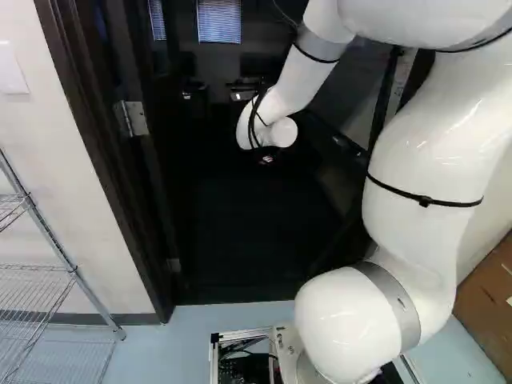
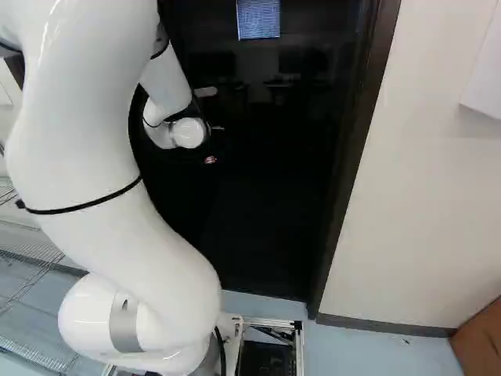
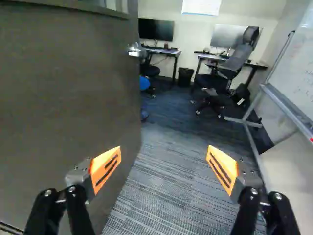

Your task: Open the door and move inside

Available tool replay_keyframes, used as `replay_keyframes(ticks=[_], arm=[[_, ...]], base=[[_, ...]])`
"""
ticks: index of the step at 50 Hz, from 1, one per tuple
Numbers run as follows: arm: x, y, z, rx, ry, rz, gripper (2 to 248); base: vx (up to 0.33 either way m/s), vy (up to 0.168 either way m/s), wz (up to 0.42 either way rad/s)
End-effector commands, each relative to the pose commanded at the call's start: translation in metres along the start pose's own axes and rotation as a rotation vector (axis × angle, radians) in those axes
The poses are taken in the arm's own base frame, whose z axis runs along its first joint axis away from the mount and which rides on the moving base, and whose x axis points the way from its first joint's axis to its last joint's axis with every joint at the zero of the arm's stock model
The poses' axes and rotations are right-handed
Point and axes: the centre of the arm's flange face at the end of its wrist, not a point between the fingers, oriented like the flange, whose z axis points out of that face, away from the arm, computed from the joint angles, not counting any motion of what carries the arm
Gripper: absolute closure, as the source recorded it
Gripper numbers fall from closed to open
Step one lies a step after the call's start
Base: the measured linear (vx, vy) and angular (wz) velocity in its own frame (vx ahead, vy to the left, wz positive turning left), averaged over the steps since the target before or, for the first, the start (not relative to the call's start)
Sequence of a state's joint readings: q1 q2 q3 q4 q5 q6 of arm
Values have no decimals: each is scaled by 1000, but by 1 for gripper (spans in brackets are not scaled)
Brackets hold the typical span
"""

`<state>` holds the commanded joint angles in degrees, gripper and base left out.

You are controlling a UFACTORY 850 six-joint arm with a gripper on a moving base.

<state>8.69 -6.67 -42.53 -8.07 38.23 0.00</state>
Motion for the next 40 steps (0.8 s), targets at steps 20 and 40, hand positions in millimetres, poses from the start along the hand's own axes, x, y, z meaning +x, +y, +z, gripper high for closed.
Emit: replay_keyframes(ticks=[20, 40], arm=[[-10, 19, -29, -10, -10, -39, 3], [-15, 22, -36, -19, -12, -33, 3]], base=[[0, 0, 0], [0, 0, 0]])
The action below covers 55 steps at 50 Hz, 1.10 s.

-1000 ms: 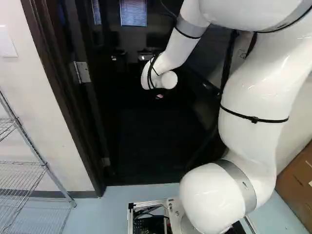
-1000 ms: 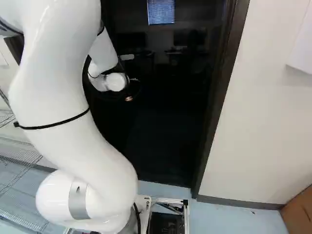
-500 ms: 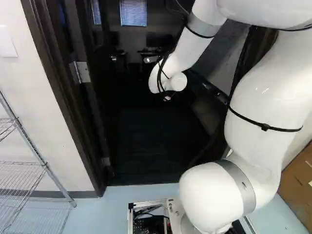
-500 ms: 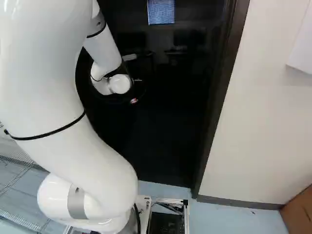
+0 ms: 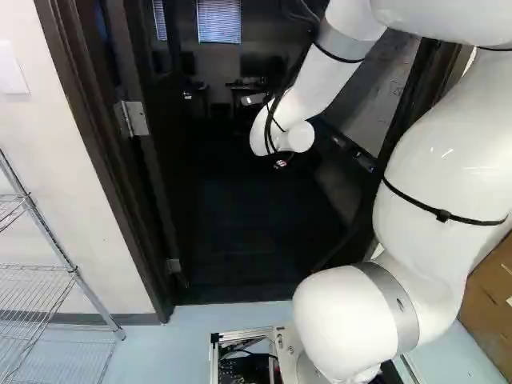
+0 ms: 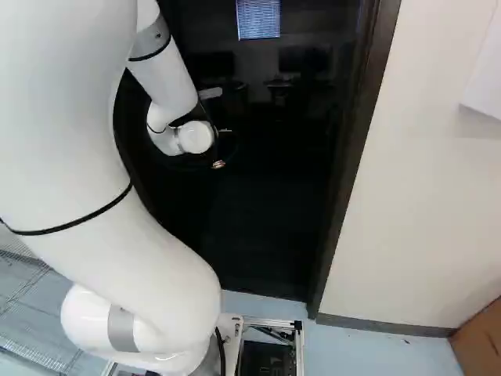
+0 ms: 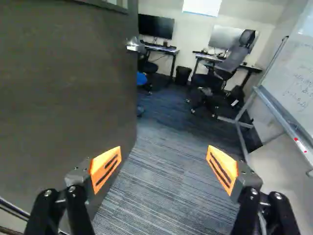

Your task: Open the door and move inside

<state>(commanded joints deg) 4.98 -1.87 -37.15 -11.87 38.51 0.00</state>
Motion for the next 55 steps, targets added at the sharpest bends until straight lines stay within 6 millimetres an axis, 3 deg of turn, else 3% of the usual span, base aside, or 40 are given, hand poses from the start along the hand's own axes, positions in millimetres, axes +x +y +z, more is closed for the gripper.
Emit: replay_keyframes(ticks=[28, 55], arm=[[-24, 1, -26, -30, -9, 36, 3], [-71, -1, -76, -91, -25, 99, 3]], base=[[0, 0, 0], [0, 0, 0]])
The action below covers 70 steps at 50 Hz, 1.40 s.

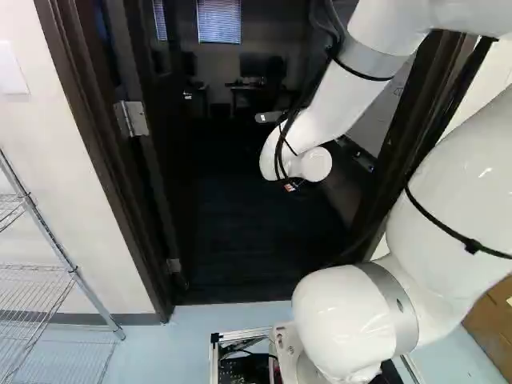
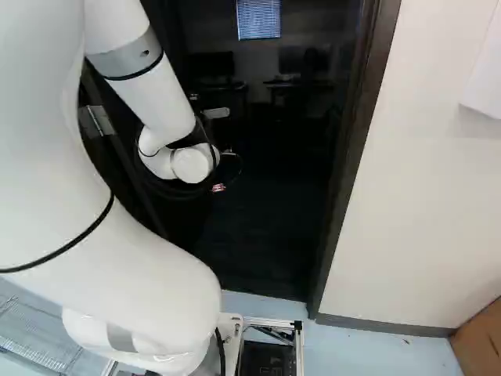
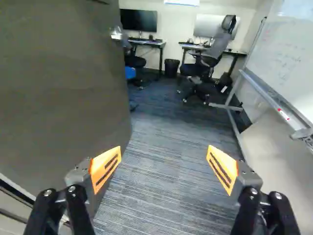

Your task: Open the door and move inside

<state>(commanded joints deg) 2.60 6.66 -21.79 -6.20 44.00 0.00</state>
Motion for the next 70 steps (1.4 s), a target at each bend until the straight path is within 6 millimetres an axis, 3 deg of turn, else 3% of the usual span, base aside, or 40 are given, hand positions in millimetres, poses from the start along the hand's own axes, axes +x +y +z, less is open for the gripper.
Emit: replay_keyframes(ticks=[34, 70], arm=[[-61, 5, -61, -83, -19, 69, 3], [-85, 6, -84, -117, -26, 93, 3]], base=[[0, 0, 0], [0, 0, 0]])
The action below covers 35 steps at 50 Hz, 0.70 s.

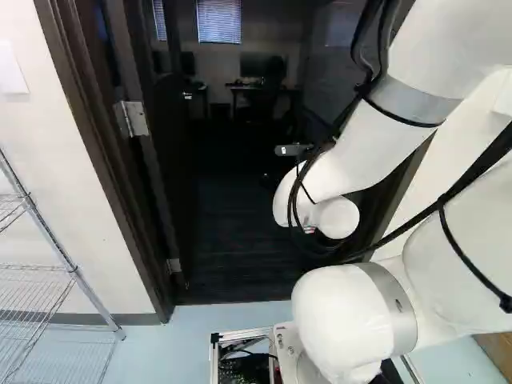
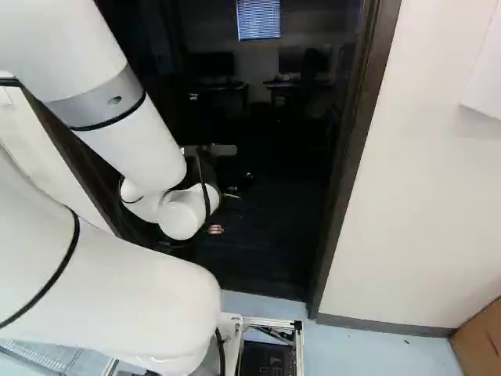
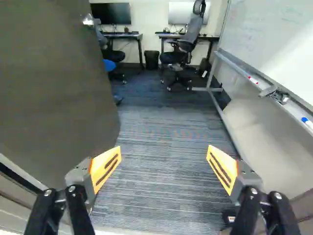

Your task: Open the door and move inside

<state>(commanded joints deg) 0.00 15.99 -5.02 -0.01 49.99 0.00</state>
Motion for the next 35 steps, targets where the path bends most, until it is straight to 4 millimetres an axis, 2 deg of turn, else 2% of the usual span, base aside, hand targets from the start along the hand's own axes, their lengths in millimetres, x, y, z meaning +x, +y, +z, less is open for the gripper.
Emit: replay_keyframes(ticks=[14, 35], arm=[[0, 0, 0, 0, 0, 0, 3], [0, 0, 0, 0, 0, 0, 3]], base=[[3, 3, 7], [72, 11, -1]])
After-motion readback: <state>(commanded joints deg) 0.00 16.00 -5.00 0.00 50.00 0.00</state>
